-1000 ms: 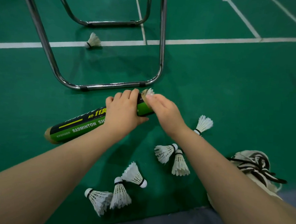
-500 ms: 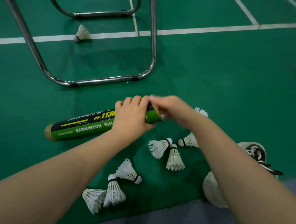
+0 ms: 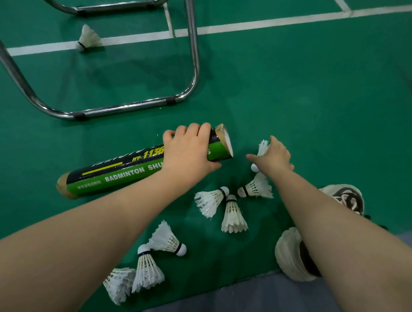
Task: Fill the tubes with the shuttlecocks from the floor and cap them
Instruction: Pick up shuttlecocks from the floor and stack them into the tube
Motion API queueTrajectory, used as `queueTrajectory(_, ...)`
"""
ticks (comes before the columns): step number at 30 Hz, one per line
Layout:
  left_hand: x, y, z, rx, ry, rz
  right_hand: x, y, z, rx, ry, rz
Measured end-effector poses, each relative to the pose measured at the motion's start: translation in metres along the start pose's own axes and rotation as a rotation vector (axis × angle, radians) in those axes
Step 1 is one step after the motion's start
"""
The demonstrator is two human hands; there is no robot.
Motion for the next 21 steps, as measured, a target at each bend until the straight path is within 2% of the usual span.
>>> queueTrajectory(3,0.004,0.002,0.003,0.007,0.004,-0.008,-0.008,0.004,0.010,0.051,0.058,0.104)
queueTrajectory(5,0.004,0.001,0.003,0.011,0.004,-0.003,-0.018,0.001,0.012,0.067,0.187,0.136)
queueTrajectory(9,-0.005,-0.002,-0.005,-0.005,0.007,0.028,-0.050,-0.021,0.000,-0.007,0.825,0.096)
queueTrajectory(13,-0.024,-0.010,-0.025,-0.061,0.012,0.088,-0.075,-0.080,-0.044,-0.230,1.208,0.014)
queueTrajectory(15,-0.033,-0.014,-0.036,-0.094,0.011,0.108,-0.077,-0.113,-0.070,-0.335,1.237,-0.045)
queueTrajectory(18,-0.042,-0.022,-0.046,-0.125,0.004,0.132,-0.061,-0.145,-0.106,-0.482,0.991,-0.124)
queueTrajectory(21,-0.047,-0.028,-0.049,-0.130,0.003,0.152,-0.031,-0.166,-0.126,-0.571,0.846,-0.321)
Point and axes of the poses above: each hand's wrist, its own y-axis towards the middle knuckle, its own x-axis out of the palm, z = x × y, the point moved 10 cm from there along y, towards the middle knuckle, and after that the axes turned 15 degrees about x, right-handed, at the moved point
